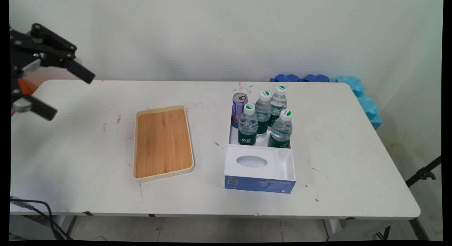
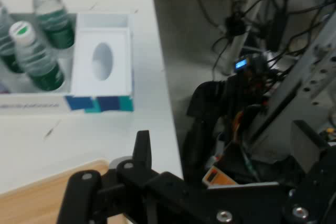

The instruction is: Pick up the green bottle from the white box

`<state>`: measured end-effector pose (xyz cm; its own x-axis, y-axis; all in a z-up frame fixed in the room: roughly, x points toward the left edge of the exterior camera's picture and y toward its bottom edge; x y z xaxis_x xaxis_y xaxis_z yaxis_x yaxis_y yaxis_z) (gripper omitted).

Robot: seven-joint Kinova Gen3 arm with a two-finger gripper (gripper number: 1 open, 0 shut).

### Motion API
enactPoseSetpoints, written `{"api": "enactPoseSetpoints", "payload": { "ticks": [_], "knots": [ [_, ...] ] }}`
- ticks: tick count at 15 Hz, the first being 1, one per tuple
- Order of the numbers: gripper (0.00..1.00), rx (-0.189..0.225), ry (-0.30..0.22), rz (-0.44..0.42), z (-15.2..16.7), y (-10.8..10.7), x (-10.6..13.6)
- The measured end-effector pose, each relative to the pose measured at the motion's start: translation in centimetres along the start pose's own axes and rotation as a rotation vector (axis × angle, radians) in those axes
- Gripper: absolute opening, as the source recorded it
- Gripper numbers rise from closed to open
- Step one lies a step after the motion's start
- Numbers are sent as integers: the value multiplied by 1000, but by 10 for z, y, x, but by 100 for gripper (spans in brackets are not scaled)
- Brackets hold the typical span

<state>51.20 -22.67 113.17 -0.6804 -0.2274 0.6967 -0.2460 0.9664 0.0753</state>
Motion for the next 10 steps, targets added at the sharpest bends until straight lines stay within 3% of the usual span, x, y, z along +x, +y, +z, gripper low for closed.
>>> {"api": "enactPoseSetpoints", "payload": {
  "ticks": [5, 10],
  "knots": [
    [100, 90, -38, -54, 11, -18, 17],
    [100, 185, -54, -136, 52, -45, 57]
  ]
}}
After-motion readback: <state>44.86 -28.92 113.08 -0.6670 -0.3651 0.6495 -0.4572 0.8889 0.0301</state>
